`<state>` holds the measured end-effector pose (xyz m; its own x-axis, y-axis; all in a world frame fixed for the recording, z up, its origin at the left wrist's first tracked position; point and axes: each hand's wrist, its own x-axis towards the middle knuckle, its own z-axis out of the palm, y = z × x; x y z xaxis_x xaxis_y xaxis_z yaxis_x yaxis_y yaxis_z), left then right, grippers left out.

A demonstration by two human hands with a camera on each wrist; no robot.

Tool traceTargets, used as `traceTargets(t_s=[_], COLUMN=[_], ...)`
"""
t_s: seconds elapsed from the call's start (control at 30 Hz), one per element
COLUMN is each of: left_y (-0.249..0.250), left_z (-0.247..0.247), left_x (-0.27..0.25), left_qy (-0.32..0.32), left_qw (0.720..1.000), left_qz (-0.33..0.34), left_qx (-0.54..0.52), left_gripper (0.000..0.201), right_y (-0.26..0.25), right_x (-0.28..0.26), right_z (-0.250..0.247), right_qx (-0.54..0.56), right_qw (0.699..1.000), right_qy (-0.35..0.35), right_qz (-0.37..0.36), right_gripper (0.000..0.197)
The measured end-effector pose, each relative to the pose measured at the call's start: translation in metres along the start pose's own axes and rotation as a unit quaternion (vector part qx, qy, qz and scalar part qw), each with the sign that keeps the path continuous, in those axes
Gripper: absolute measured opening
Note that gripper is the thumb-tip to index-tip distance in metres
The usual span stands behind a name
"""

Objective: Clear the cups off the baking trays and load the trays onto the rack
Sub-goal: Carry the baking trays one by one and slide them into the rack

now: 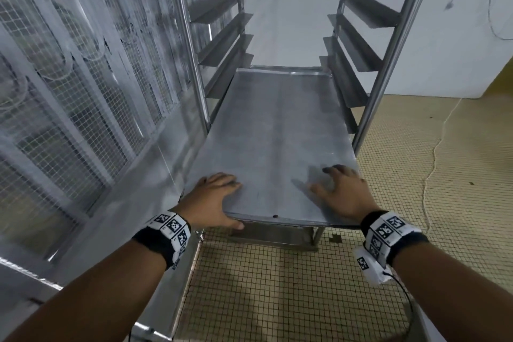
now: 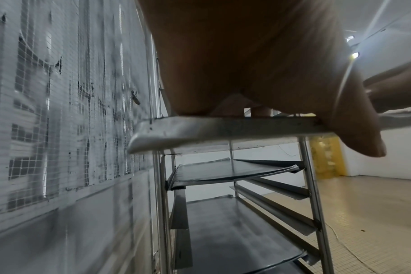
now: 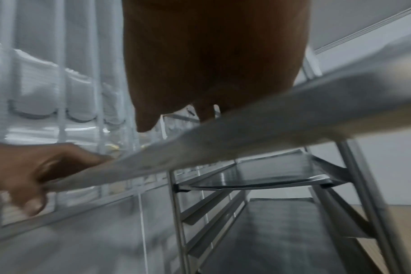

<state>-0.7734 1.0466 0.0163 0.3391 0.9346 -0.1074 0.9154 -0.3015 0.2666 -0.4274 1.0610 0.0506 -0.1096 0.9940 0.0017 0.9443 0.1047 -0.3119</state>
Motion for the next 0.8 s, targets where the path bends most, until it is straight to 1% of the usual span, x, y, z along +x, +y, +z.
traceTargets(t_s=[0.07,0.13,0.23,0.3,0.33,0.43,0.5,0.63,0.8], left_y=[0.000,0.000,0.004,0.006,0.006,0.005,0.007,0.010,0.013], left_z=[0.000,-0.002,-0.007,-0.009,-0.009,-0.008,-0.007,-0.009,-0.016], left_x=[0.000,-0.002,-0.006,-0.008,-0.009,-0.010,-0.011,-0.011,-0.006], left_qy=[0.000,-0.007,-0.021,-0.026,-0.023,0.005,0.011,0.004,-0.001], left_qw=[1.000,1.000,1.000,0.999,0.999,0.998,0.997,0.996,0.996], left_qz=[0.000,0.004,0.013,0.024,0.030,0.050,0.058,0.065,0.073], left_qx=[-0.005,-0.005,0.002,0.015,0.020,0.033,0.041,0.057,0.047], left_gripper=[0.119,0.118,0.121,0.124,0.120,0.099,0.094,0.094,0.094], right_y=[-0.026,-0.048,-0.066,-0.071,-0.073,-0.077,-0.079,-0.084,-0.085], right_x=[-0.010,-0.017,-0.023,-0.025,-0.026,-0.033,-0.040,-0.046,-0.039], right_z=[0.003,0.013,0.031,0.039,0.042,0.047,0.048,0.052,0.058], right_qx=[0.004,-0.018,-0.047,-0.052,-0.053,-0.052,-0.048,-0.057,-0.062], right_qw=[0.997,0.992,0.987,0.987,0.988,0.991,0.993,0.994,0.994], right_qy=[-0.050,-0.082,-0.089,-0.083,-0.076,-0.050,-0.034,-0.017,-0.006], right_qz=[-0.059,-0.096,-0.124,-0.124,-0.121,-0.114,-0.103,-0.093,-0.085], right_gripper=[0.109,0.108,0.103,0.100,0.097,0.086,0.083,0.080,0.080])
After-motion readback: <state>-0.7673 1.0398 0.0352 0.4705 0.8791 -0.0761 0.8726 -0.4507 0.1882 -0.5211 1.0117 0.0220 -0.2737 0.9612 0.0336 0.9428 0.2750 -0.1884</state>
